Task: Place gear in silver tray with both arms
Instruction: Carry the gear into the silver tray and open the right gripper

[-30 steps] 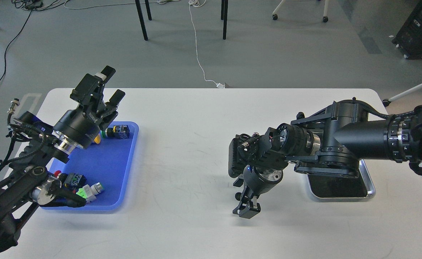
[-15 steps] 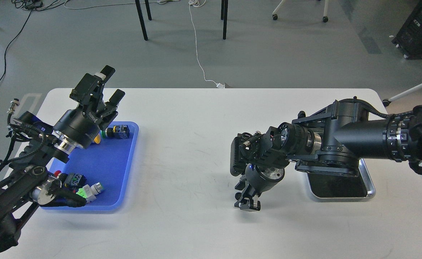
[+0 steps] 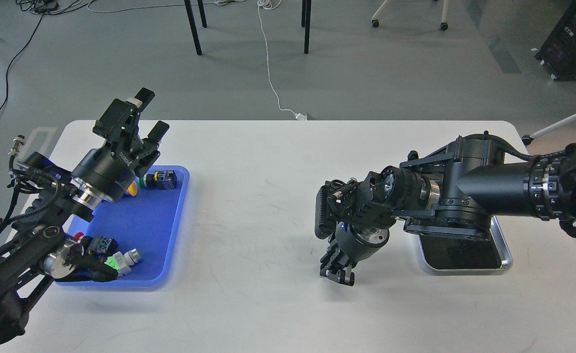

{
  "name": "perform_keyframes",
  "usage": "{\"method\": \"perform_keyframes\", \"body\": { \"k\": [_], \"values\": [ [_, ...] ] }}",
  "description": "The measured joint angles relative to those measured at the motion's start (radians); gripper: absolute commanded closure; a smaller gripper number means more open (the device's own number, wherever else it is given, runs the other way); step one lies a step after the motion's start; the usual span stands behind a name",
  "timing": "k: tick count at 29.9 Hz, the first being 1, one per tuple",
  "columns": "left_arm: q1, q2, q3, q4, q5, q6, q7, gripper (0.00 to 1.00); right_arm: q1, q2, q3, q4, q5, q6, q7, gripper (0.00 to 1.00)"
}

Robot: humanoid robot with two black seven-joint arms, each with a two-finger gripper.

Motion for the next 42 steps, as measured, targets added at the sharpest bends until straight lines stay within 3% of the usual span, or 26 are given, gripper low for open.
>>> {"method": "perform_keyframes", "body": {
  "k": [6,12,21,33,42],
  "values": [
    [0.0,0.012,-0.004,0.0,-0.002,0.0,0.0,0.02,0.09,-0.109,0.019,0.013,0.013,-0.003,0.0,0.89],
    [0.0,0.014,-0.005,-0.001,-0.002,0.0,0.0,0.02,0.152,-0.358,0.026,0.107,0.009,0.0,0.0,0.89],
    [0.001,0.0,-0.003,0.0,-0.005,0.0,0.0,0.02,0.057,-0.648,0.023,0.145,-0.051,0.004,0.0,0.88],
    [0.002,-0.001,-0.002,0.0,-0.005,0.0,0.0,0.02,-0.063,-0.663,0.035,0.015,-0.054,0.0,0.0,0.86],
    [0.003,0.002,-0.005,0.0,-0.005,0.0,0.0,0.02,-0.106,-0.63,0.06,0.007,-0.052,-0.005,0.0,0.73]
  ]
}}
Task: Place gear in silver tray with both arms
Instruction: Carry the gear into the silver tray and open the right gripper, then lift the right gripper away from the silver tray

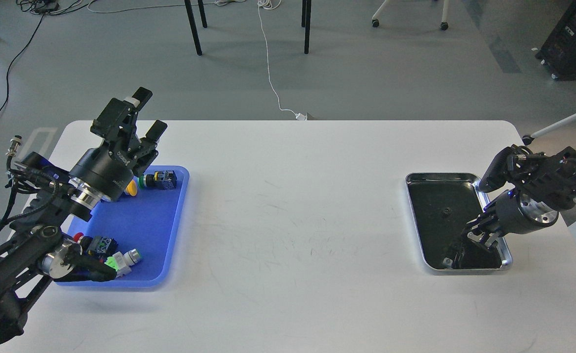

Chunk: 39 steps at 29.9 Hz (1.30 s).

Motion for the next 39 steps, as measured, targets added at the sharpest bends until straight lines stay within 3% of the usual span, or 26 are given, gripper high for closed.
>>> {"method": "perform_keyframes", "body": {
  "k": [4,7,8,10,11,19,31,39],
  "values": [
    [0.005,-0.001,0.0,0.0,0.0,0.0,0.0,0.02,-0.023,0.001,0.013,-0.001,0.0,-0.002,0.0,0.67],
    [0.007,0.001,0.0,0.0,0.0,0.0,0.0,0.02,-0.044,0.001,0.033,-0.001,0.001,-0.007,0.0,0.52],
    [0.008,0.002,-0.001,0.0,0.0,0.0,0.0,0.02,-0.051,0.001,0.04,-0.001,0.001,-0.01,0.0,0.45],
    [0.008,0.003,-0.001,0.0,0.0,0.0,0.0,0.02,-0.059,0.001,0.052,-0.001,0.001,-0.018,0.0,0.15],
    [0.008,0.003,-0.001,-0.001,0.0,0.0,0.0,0.02,-0.062,0.001,0.059,-0.001,0.001,-0.02,0.0,0.05],
    [0.009,0.006,-0.002,-0.002,0.0,0.0,0.0,0.02,-0.064,-0.024,0.234,0.01,0.125,-0.026,0.0,0.03],
    [0.024,-0.048,-0.016,-0.001,0.0,0.011,0.0,0.02,-0.181,0.023,0.494,0.006,1.31,-0.049,0.0,0.02],
    [0.036,-0.11,-0.058,0.003,0.0,0.003,0.001,0.02,-0.369,0.148,0.62,0.001,1.774,-0.161,0.0,0.01]
  ]
}}
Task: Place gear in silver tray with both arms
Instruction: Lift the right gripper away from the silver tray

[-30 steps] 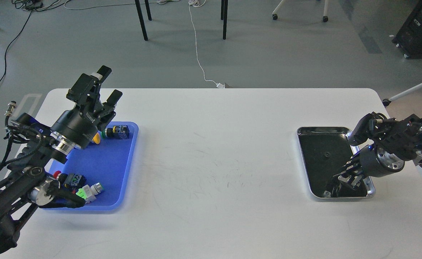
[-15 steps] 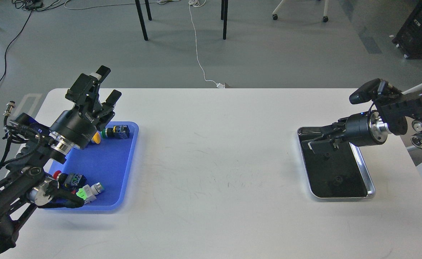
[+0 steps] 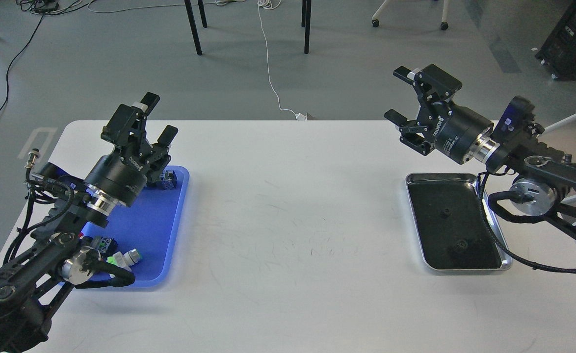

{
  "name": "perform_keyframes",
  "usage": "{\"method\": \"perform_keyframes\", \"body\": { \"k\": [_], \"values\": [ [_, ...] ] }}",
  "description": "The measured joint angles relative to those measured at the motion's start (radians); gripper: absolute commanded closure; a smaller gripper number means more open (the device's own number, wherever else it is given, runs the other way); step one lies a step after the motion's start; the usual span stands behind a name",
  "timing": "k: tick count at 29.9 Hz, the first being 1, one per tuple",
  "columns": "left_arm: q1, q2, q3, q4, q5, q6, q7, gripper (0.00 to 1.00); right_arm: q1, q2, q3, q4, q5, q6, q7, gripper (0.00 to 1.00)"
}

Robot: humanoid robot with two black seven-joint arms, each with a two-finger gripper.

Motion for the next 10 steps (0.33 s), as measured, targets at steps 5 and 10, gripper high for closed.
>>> {"method": "perform_keyframes", "body": {
  "k": [5,10],
  "values": [
    [0.047,-0.051,-0.071,0.004,0.001,-0.01,0.046,0.02,-0.12,0.091,0.101,-0.023,0.037,-0.056,0.0,0.01],
    [0.088,-0.093,-0.102,0.011,0.009,-0.07,0.077,0.02,-0.169,0.132,0.139,-0.07,0.038,-0.078,0.0,0.01]
  ]
}}
